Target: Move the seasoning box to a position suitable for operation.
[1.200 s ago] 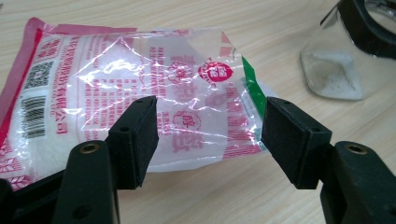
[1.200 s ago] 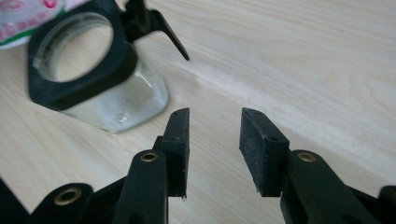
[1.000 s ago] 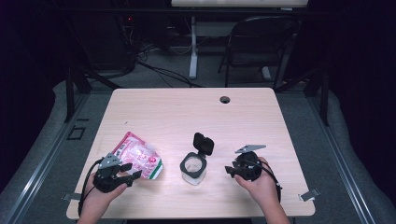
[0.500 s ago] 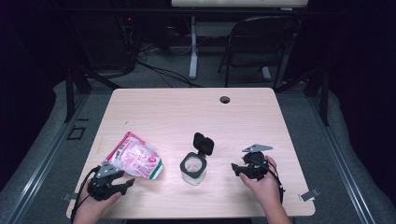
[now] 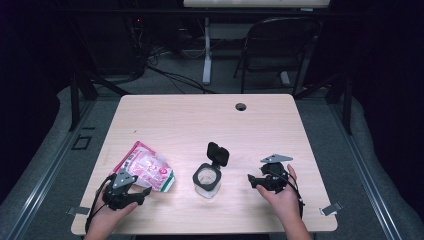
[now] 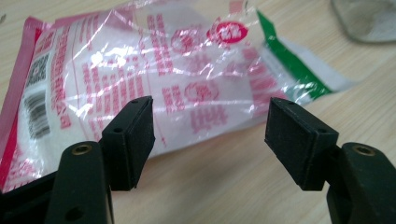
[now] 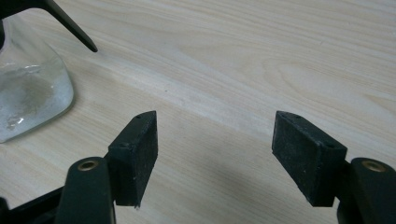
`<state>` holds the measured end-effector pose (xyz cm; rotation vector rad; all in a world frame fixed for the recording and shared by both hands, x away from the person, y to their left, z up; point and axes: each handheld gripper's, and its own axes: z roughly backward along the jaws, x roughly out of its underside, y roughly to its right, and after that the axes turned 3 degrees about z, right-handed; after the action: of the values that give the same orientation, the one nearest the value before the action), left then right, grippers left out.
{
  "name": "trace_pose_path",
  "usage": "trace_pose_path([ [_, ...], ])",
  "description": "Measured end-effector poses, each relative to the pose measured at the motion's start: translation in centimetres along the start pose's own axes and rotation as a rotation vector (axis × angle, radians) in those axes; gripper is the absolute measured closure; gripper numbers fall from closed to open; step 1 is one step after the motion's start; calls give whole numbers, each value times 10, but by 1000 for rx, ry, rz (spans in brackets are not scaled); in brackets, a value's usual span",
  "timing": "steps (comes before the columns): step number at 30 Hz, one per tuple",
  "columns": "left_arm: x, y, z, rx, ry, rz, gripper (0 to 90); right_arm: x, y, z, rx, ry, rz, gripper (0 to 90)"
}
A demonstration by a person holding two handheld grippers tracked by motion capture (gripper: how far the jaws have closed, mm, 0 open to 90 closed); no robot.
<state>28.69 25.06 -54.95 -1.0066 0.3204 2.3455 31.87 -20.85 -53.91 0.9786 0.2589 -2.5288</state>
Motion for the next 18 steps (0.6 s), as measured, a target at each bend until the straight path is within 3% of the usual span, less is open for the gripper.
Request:
trace_pose_path([
  [3,-2,0,-3,10,15,-16,300,0,1,0,-2,0,-5,312],
  [7,0,-6,-10,40,20,-3,274,0,0,-1,1,-1,-5,312],
  [12,7,-11,-14,62,-13,7,256,-1,-2,-2,-6,-1,1,312],
  [18,10,-9,-18,39,-7,-21,240,-1,-3,-1,-6,-1,2,312],
])
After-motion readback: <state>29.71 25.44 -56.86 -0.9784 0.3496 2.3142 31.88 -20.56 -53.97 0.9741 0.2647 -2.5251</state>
